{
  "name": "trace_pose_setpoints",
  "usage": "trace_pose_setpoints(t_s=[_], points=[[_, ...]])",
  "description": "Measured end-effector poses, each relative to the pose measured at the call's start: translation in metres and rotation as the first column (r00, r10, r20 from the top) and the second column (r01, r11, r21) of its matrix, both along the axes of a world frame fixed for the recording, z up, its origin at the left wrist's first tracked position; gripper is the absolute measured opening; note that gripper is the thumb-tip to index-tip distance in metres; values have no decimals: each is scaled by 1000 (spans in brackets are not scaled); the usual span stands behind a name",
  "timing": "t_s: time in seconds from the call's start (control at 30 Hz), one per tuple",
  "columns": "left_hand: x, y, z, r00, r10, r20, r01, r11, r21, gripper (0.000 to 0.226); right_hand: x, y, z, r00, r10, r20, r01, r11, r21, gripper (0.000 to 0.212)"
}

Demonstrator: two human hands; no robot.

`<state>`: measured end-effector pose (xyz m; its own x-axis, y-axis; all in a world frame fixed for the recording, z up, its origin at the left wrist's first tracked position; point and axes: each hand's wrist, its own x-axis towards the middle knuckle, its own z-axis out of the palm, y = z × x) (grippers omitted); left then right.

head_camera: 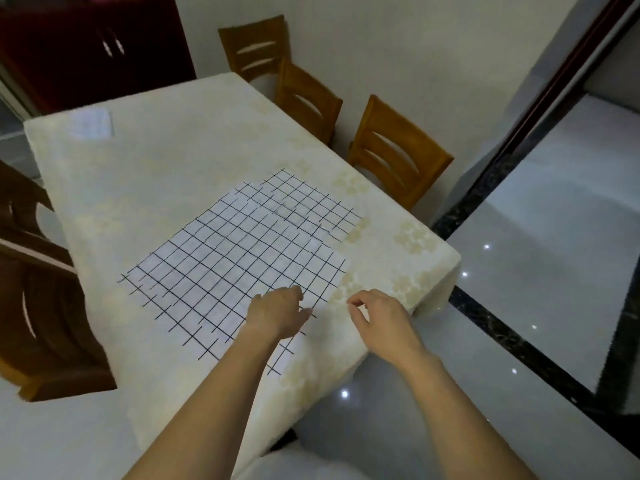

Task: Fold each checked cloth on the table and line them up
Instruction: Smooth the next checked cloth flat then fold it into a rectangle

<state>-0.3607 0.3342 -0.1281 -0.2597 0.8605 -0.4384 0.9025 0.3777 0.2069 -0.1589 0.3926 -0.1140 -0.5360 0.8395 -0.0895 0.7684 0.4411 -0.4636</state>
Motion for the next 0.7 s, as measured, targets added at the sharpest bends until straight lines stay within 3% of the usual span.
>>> trace_pose_setpoints(t_s=[0.17, 0.33, 0.47, 0.6, 0.7], points=[[-31, 28, -7, 997, 71, 16, -71, 997, 7, 51, -30, 53, 4, 999, 9, 34, -9, 1000, -2, 25], [-55, 12, -32, 964, 241, 109, -231, 968, -101, 63, -81, 64, -23, 985, 166, 53, -162, 984, -81, 32], [-54, -12, -65, 906, 392, 161, -352, 907, -231, 77, -120, 69, -61, 949, 297, 107, -279, 947, -160, 54], [-40, -23, -87, 785, 574, 231, -493, 806, -329, 81, -151, 72, -89, 885, 441, 151, -398, 883, -246, 85], [-14, -22, -90, 755, 607, 247, -508, 780, -366, 83, -158, 77, -106, 802, 552, 228, -512, 832, -212, 102]])
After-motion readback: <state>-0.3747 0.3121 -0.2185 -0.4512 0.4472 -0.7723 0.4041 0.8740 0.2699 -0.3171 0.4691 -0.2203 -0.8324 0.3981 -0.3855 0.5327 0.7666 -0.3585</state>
